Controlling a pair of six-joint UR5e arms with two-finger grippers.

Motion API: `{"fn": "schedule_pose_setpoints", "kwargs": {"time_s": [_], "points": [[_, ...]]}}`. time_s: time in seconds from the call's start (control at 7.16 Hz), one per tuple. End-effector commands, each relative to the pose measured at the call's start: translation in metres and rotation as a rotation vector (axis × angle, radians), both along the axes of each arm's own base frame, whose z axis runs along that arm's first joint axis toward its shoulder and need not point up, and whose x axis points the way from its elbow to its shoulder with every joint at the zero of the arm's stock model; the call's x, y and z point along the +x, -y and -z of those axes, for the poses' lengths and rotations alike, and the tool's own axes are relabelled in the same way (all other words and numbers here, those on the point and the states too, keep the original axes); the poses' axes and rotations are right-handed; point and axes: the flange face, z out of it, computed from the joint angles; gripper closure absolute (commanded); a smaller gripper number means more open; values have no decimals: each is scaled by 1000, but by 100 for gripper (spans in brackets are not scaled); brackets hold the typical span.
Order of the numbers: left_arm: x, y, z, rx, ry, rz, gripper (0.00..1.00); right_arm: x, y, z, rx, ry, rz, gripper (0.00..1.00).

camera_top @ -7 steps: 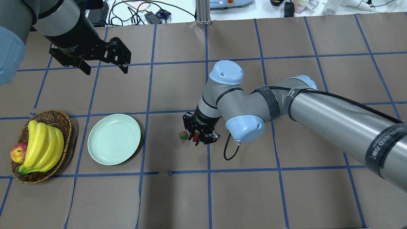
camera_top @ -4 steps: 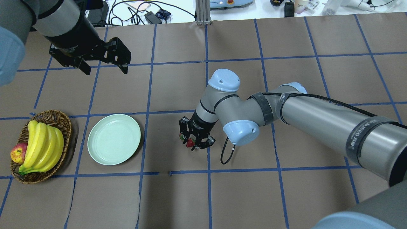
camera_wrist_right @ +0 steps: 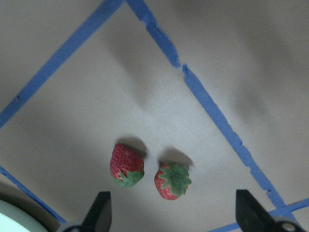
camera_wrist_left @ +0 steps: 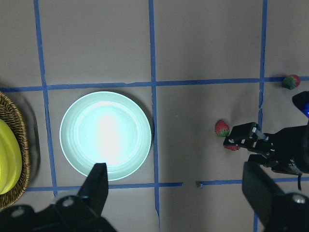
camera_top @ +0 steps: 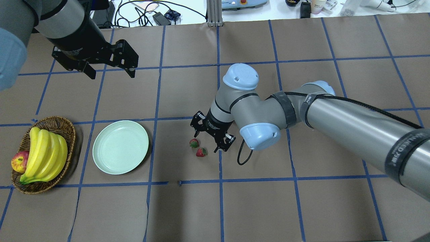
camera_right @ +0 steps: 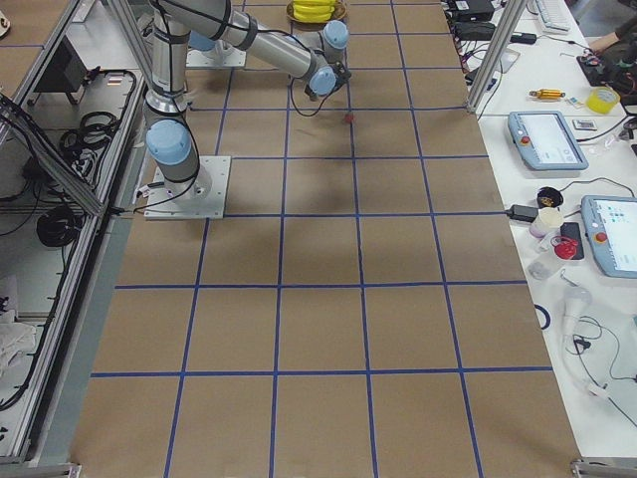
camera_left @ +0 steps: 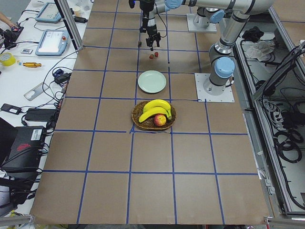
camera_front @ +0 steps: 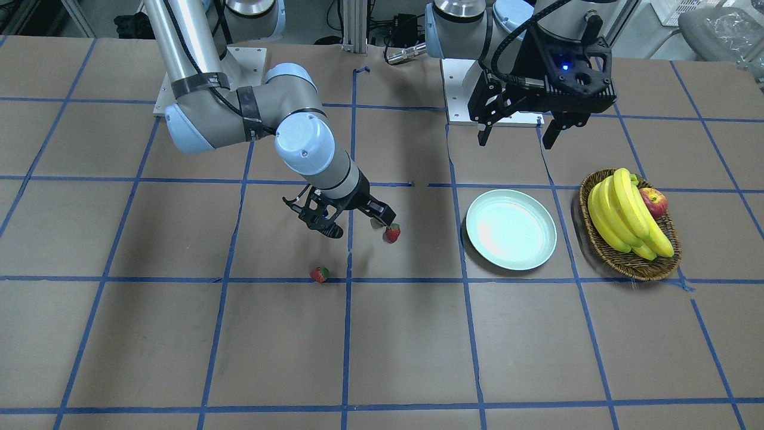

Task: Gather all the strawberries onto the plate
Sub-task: 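Move the right gripper to the farthest strawberry and grasp it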

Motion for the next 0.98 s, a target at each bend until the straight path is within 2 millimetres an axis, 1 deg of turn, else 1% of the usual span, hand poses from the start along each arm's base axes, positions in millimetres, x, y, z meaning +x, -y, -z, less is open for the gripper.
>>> {"fn": "schedule_pose_setpoints", "kwargs": {"time_s": [0.0, 0.14, 0.28, 0.42, 0.56, 0.7, 0.84], "points": [[0, 0, 0, 0, 1, 0, 0, -37, 27, -16, -50, -82, 112, 4], [0, 0, 0, 0, 1, 0, 0, -55, 43, 0, 12, -100, 268, 4], [0, 0, 0, 0, -1, 0, 0, -61, 54, 13, 50, -116, 344, 4], [0, 0, 0, 0, 1, 0, 0, -64, 65, 19, 80, -124, 441, 4], [0, 0, 0, 0, 1, 0, 0, -61, 88, 13, 73, -108, 505, 5], [1, 0, 0, 0, -1, -1, 0, -57, 109, 14, 59, -104, 511, 6], [0, 0, 0, 0, -1, 0, 0, -57, 115, 27, 68, -119, 517, 6]]}}
